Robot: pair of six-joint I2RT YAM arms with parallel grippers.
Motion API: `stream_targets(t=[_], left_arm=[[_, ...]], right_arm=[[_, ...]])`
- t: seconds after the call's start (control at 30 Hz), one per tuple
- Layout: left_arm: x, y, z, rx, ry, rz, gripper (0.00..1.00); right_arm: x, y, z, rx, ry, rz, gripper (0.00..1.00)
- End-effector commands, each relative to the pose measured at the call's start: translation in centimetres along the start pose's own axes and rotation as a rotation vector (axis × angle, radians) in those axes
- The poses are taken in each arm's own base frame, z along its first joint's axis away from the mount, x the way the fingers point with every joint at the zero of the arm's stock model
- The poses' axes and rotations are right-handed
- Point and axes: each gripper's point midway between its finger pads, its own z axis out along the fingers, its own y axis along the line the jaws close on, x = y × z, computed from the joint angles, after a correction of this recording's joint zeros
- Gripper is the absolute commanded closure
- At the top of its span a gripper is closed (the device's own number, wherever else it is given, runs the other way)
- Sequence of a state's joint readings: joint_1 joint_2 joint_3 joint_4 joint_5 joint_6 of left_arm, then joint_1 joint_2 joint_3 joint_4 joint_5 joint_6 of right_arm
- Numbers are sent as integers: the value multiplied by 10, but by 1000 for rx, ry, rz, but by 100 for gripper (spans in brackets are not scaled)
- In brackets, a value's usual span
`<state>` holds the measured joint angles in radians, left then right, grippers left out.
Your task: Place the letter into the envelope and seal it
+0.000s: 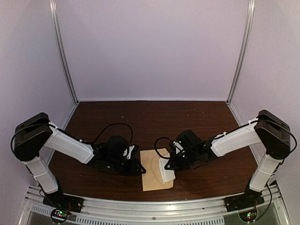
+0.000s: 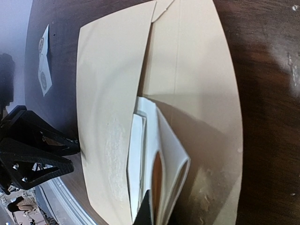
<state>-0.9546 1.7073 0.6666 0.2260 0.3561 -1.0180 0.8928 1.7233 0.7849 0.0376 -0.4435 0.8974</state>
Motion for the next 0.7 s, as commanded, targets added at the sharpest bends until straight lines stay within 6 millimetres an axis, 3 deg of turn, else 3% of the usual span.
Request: stream_targets(t=[0.0, 0.37, 0.53, 0.67], left_arm=[[-2, 1, 5, -1, 9, 9, 72], [-8, -1, -1, -18, -19, 20, 72], [-14, -4, -13, -37, -57, 27, 71], [-20, -7, -22, -52, -87, 39, 69]], right_arm=[[-5, 19, 6, -52, -3, -24, 100], [-10, 28, 0, -47, -17, -38, 98], [-15, 38, -20, -39, -41, -57, 73], [-20, 43, -39, -5, -70, -83, 60]])
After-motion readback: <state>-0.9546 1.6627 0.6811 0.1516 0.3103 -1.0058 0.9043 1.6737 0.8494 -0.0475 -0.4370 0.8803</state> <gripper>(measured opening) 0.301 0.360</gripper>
